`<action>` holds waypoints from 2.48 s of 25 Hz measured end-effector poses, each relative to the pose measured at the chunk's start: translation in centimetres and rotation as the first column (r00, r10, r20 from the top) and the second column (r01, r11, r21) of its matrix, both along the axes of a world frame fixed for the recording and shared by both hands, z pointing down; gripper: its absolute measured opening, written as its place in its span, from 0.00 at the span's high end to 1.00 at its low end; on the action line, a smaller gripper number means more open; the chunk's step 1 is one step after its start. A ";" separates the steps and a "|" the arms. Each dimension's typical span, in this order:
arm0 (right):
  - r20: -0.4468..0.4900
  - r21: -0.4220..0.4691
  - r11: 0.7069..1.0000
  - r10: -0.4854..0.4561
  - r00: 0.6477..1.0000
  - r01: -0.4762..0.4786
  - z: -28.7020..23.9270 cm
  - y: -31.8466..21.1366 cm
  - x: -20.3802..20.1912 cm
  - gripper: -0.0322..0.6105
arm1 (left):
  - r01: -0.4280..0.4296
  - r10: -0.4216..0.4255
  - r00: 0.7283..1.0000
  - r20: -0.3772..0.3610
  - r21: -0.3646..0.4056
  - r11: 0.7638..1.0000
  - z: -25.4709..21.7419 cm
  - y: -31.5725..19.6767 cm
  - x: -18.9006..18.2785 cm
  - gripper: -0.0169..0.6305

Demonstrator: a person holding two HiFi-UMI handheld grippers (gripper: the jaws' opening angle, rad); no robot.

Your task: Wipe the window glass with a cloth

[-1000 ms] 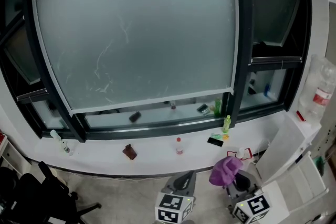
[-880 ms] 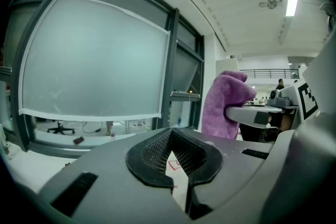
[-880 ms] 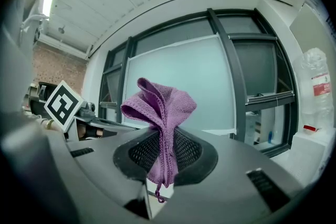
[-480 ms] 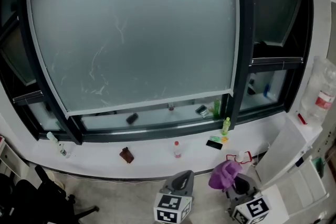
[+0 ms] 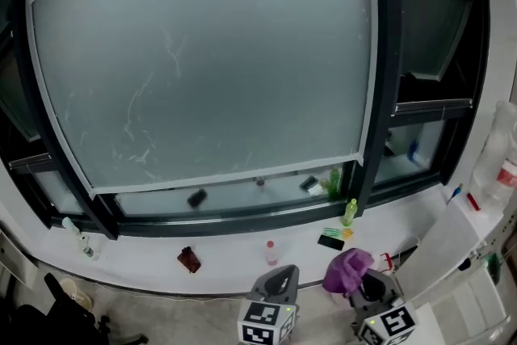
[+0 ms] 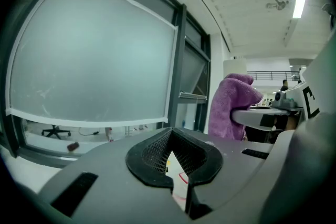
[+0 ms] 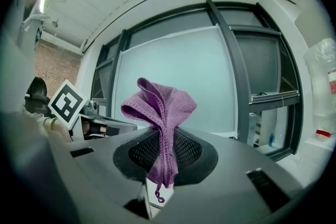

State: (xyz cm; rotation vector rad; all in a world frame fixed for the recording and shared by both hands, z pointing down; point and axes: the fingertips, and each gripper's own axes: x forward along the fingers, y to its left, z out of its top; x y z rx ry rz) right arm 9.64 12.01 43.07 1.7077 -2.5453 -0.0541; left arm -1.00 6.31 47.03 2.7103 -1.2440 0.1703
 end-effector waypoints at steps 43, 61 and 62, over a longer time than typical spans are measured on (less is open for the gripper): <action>-0.019 0.084 0.995 -0.044 0.999 0.046 -5.6 -31.9 -3.6 0.87 | 0.012 -0.011 1.000 0.026 -0.036 0.999 -2.7 -28.9 -2.5 0.97; -0.109 0.233 0.942 -0.223 0.969 0.243 -13.9 -45.7 -5.4 0.87 | 0.153 -0.153 0.988 0.029 0.005 0.988 -4.0 -38.7 -2.3 0.97; -0.115 0.234 0.938 -0.234 0.965 0.255 -14.2 -46.6 -5.8 0.87 | 0.160 -0.160 0.987 0.030 0.006 0.987 -4.0 -39.1 -2.4 0.97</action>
